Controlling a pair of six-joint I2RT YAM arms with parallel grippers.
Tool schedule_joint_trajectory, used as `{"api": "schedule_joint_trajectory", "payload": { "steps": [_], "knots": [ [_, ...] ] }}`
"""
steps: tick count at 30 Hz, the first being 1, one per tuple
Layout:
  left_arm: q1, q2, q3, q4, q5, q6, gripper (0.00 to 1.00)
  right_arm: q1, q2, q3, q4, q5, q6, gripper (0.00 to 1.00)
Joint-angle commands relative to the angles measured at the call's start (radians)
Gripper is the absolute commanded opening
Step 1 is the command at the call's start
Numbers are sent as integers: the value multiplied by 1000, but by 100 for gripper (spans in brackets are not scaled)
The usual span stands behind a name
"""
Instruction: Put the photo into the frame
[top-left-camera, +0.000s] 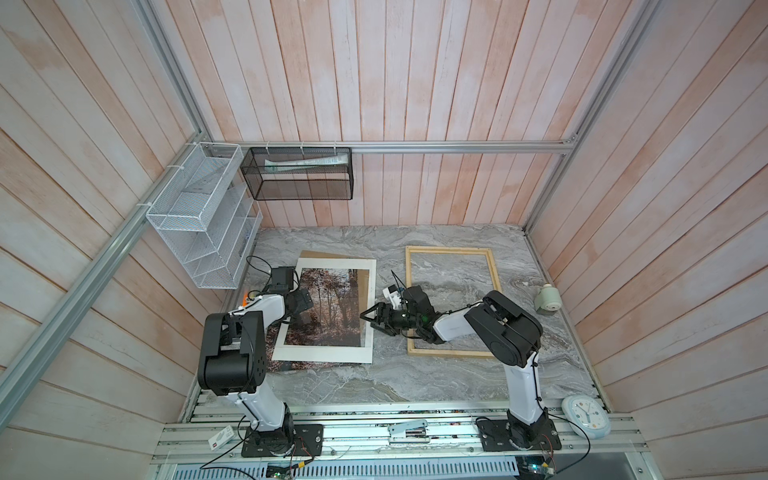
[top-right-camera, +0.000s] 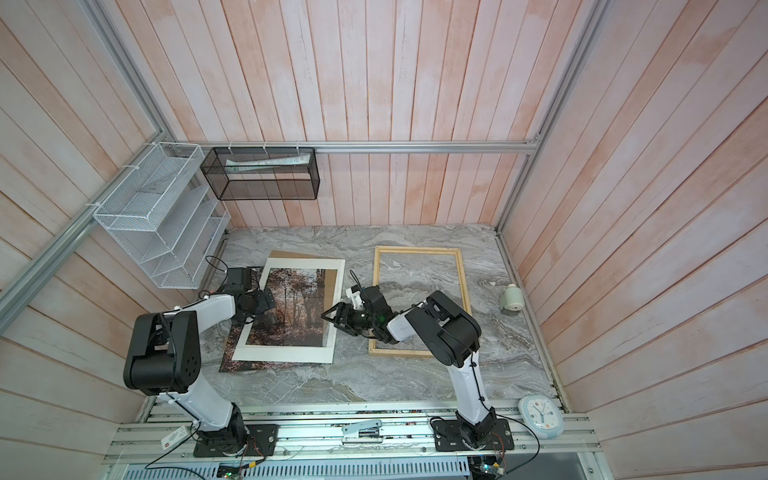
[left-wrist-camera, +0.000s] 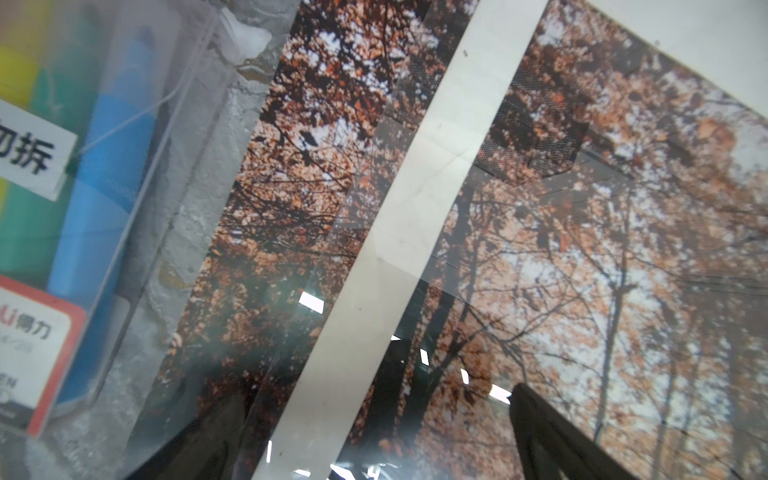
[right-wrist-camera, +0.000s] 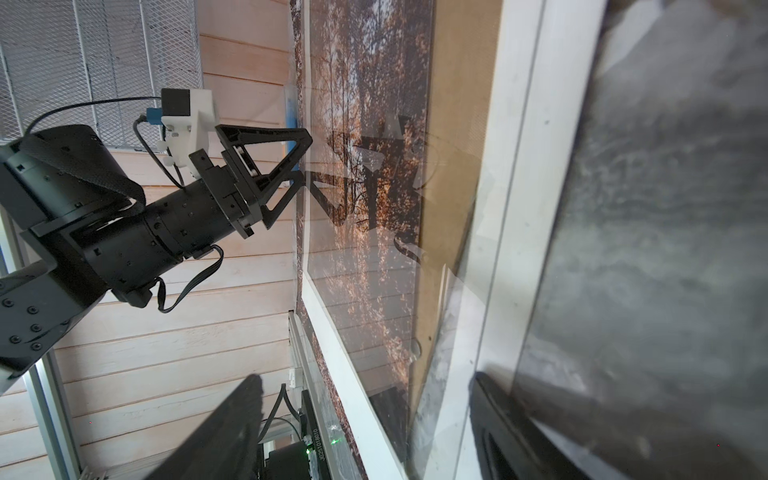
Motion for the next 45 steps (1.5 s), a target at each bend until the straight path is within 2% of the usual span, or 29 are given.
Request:
{"api": "schedule_joint_trajectory", "payload": {
  "steps": [1,9,17,28,31,32,38,45],
  "knots": [
    [2,-7,-33,0,88,-1,100,7,46,9,-15,9,14,79],
    [2,-14,-42,15,147,-1,100,-8,51,30,71,-65,37,79],
    [1,-28,-56,38,204,-1,100,-20,68,92,15,-77,4,74],
    [2,-39,-65,35,183,0,100,-32,75,122,-64,-102,-66,44],
    [2,-42,-62,37,179,-4,100,-32,78,130,-83,-105,-79,30],
    [2,-44,-59,35,179,-4,100,-33,80,136,-91,-107,-85,28],
    [1,-71,-58,32,180,-7,100,-33,84,158,-117,-110,-105,25],
    [2,-71,-68,41,188,-7,100,-38,104,205,-167,-101,-141,32]
  ]
}}
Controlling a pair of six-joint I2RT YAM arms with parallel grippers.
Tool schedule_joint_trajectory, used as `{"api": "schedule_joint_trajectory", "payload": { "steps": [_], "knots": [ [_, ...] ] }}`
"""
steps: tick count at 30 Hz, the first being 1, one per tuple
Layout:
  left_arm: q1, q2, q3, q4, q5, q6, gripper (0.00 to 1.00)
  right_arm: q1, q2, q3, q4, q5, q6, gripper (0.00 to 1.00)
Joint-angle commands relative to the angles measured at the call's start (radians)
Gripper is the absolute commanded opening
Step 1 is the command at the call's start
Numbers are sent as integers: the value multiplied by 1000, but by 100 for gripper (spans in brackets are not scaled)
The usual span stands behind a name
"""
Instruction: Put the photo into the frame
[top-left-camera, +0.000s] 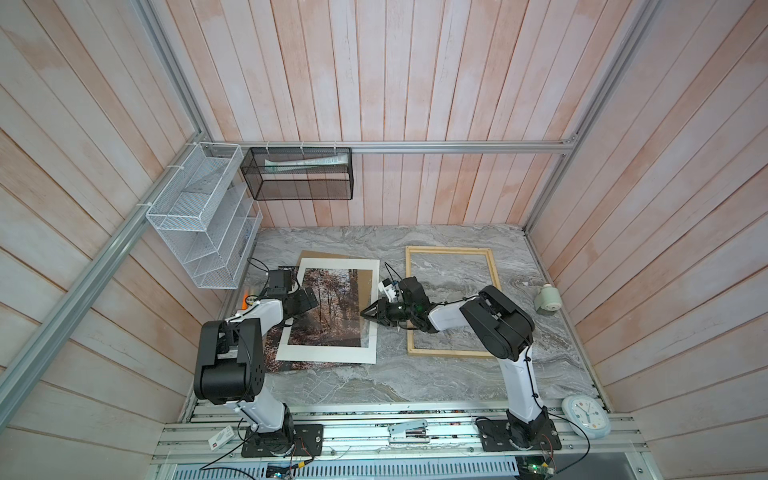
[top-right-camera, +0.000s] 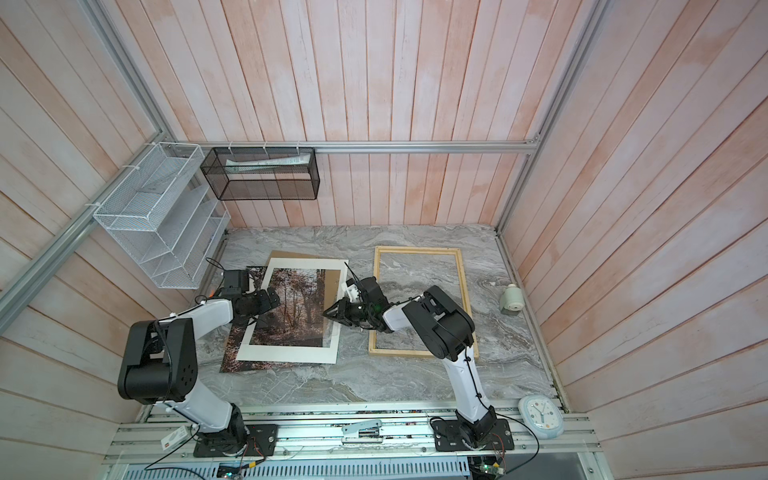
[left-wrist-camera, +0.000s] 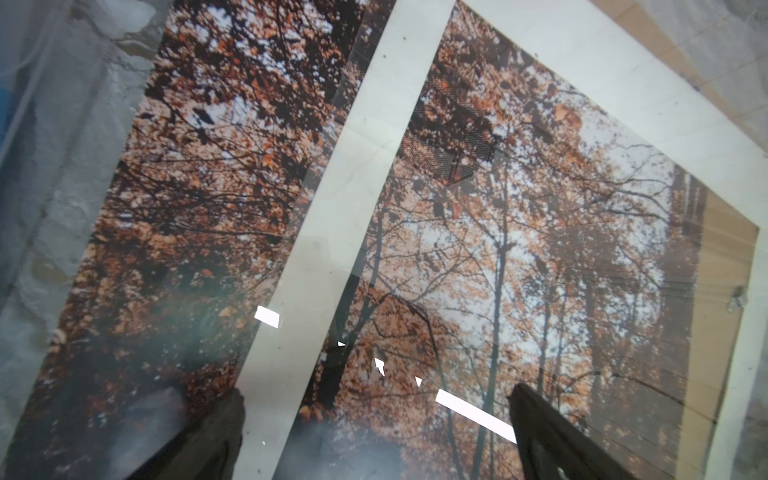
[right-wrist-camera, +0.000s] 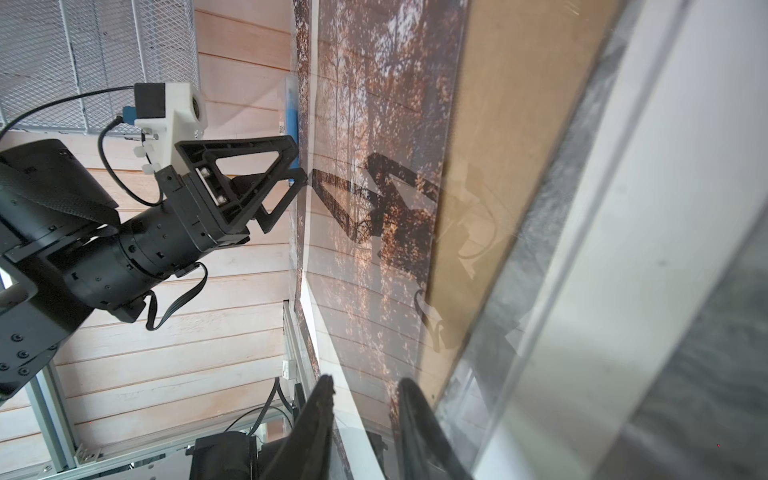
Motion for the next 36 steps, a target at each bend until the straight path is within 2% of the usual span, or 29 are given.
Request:
{"api": "schedule_joint_trajectory", "payload": {
  "steps": [1,5,13,24,36],
  "knots": [
    [-3,-16,-24,-9,20,-2,100,-9,31,46,-36,-2,-49,32],
    [-3,-18,-25,-6,26,-1,100,-24,43,73,-55,5,-72,29],
    [-3,-49,-20,-20,24,-2,100,-42,27,95,-90,-20,-121,11],
    [-4,-185,12,-100,-18,-18,100,-74,-62,111,-60,-194,-155,0],
    [-30,-283,41,-132,-32,-32,100,-146,-249,-11,192,-345,32,0]
  ]
}}
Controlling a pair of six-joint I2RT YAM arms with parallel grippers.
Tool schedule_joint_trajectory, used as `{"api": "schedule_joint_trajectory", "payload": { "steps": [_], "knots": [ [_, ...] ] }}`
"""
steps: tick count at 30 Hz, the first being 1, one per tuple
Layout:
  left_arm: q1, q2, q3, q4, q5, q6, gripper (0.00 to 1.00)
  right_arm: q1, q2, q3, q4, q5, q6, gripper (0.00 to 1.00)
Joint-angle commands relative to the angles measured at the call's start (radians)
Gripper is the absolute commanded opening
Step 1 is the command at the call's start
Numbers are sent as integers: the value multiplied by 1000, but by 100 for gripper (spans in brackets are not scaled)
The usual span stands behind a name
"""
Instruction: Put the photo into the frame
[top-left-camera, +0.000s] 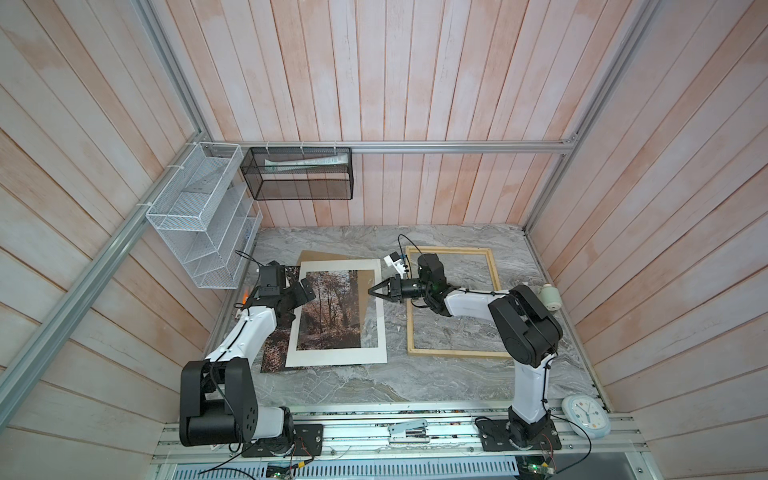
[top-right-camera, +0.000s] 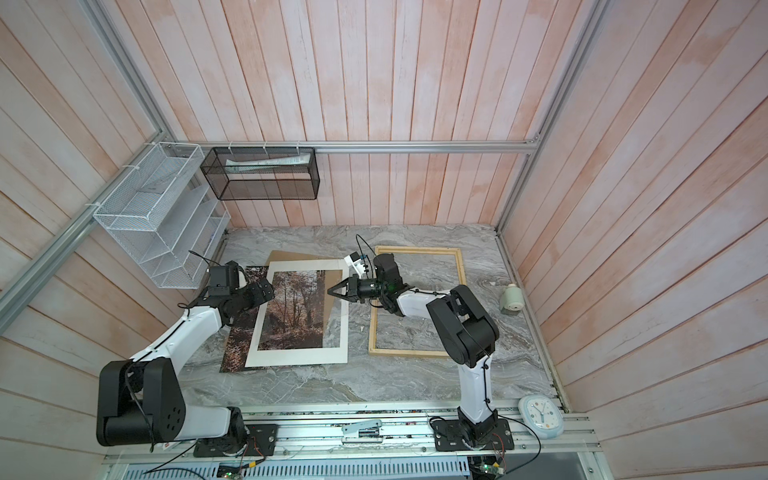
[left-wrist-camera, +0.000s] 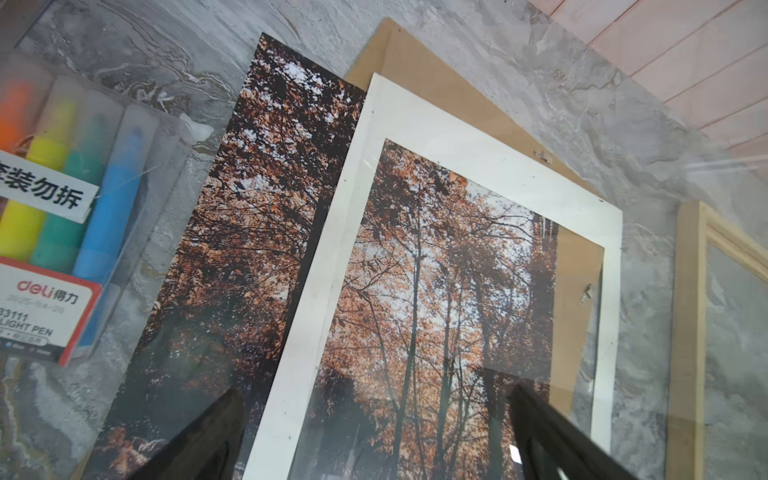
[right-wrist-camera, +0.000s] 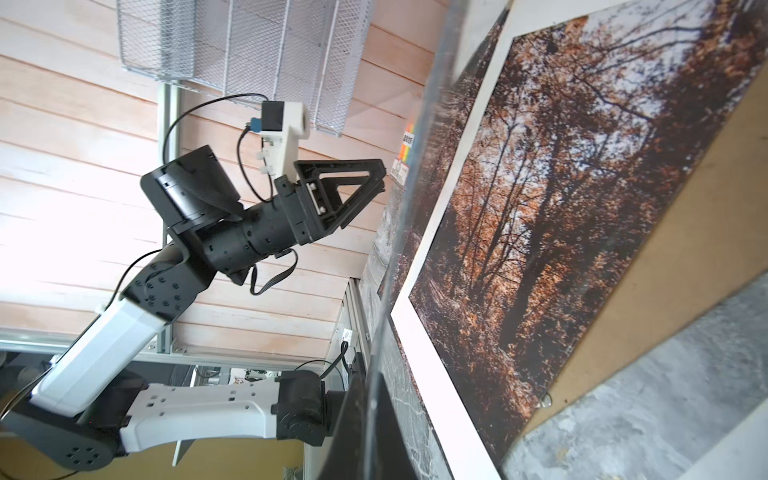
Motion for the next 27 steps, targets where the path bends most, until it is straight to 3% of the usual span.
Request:
{"api": "schedule_joint_trajectory", "payload": {
  "steps": [1,7,12,16,19,27],
  "knots": [
    [-10,-30,36,-25,-20,-3,100,-22,-69,-27,132,-79,48,0],
    [-45,-27,54,-26,-13,-11,100,-75,-181,-89,51,-103,-9,0],
    [-77,9,44,35,39,-47,100,-128,-313,-141,-171,-136,-214,0],
    [-112,57,26,132,133,-65,100,-157,-411,-167,-422,-93,-392,0],
    [-129,81,2,205,197,-84,100,-198,-476,-213,-540,-30,-460,0],
    [-225,158,-24,334,315,-109,100,-327,-606,-393,-643,20,-584,0]
  ]
}}
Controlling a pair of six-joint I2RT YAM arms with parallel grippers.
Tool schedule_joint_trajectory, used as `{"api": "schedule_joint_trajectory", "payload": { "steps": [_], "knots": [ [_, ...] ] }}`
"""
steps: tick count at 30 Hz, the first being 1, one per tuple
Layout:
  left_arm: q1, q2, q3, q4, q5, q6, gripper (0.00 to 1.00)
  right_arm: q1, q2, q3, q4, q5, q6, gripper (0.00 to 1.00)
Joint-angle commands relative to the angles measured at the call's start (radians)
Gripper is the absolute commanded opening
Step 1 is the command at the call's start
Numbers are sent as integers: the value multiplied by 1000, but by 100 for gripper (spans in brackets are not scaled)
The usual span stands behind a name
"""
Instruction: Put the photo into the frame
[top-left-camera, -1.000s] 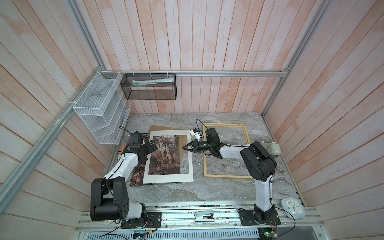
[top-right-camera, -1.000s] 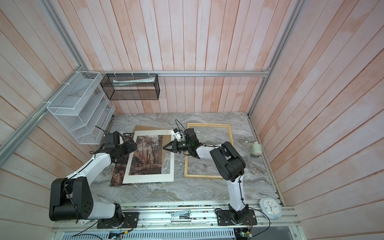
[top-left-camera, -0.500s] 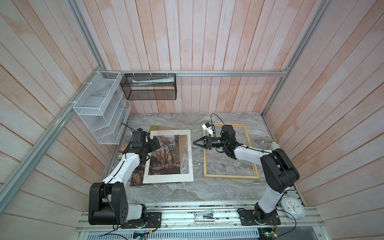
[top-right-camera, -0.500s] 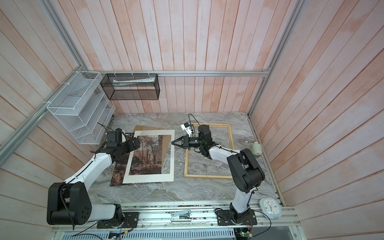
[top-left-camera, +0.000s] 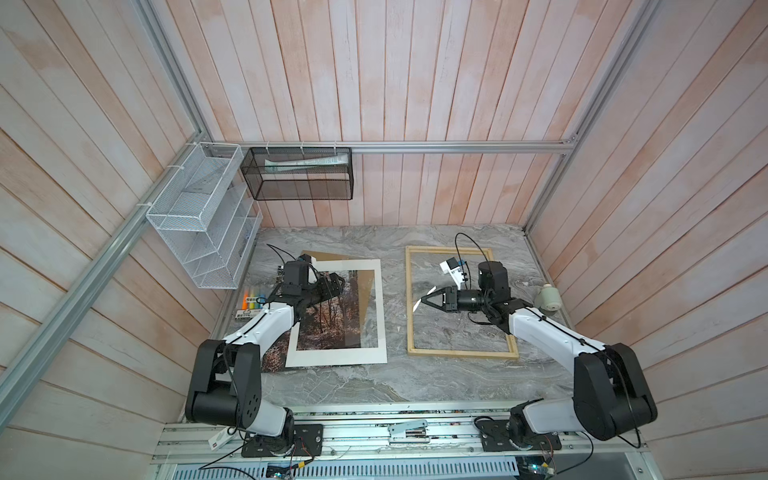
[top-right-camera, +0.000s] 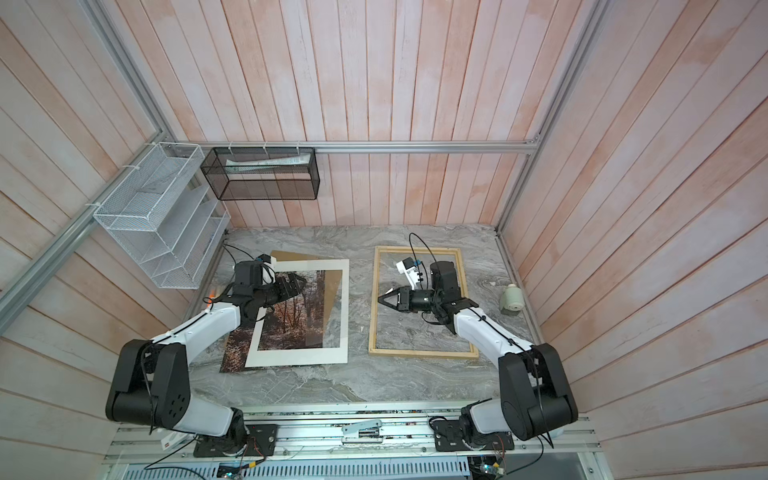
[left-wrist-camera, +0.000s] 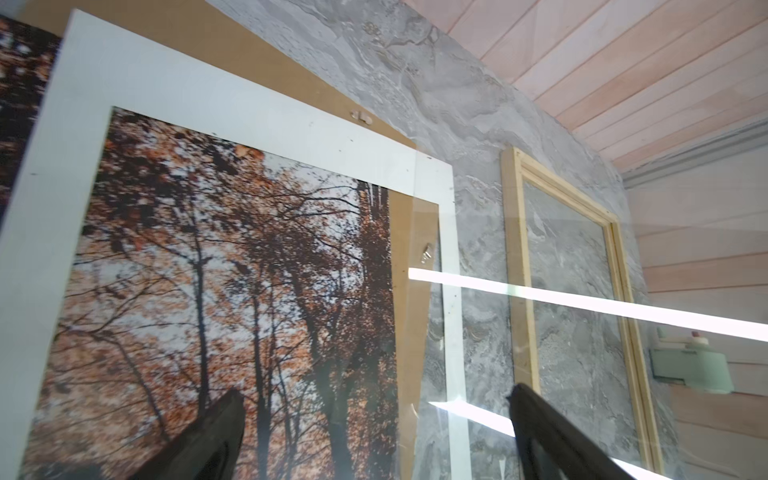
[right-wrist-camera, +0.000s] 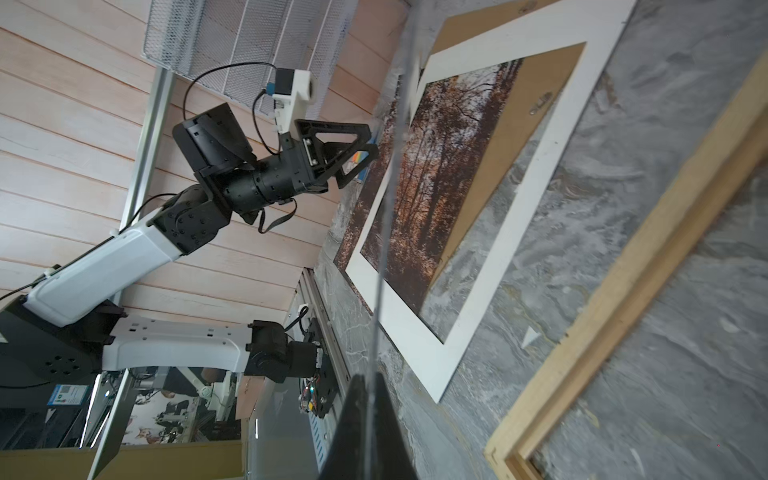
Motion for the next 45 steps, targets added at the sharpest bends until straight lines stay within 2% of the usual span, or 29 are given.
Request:
{"api": "schedule_joint_trajectory", "payload": {
  "steps": [1,9,20,26,35,38,45],
  "knots": [
    [-56,42,-16,81,69,-15,100,-43,-40,-46,-62,28,-111,0],
    [-142,150,28,88,73,-38,100,-148,-21,-118,-105,63,-136,0],
    [-215,268,121,54,76,-29,100,-207,35,-176,-107,150,-130,6],
    [-232,306,161,25,64,-23,100,-229,68,-224,-48,170,-109,22],
    [-257,345,183,25,80,-38,99,-244,144,-224,15,192,-92,40],
    [-271,355,184,32,76,-44,99,-252,167,-216,35,202,-86,44],
    [-280,375,199,25,74,-43,99,-281,231,-208,104,196,-67,45]
  ]
}}
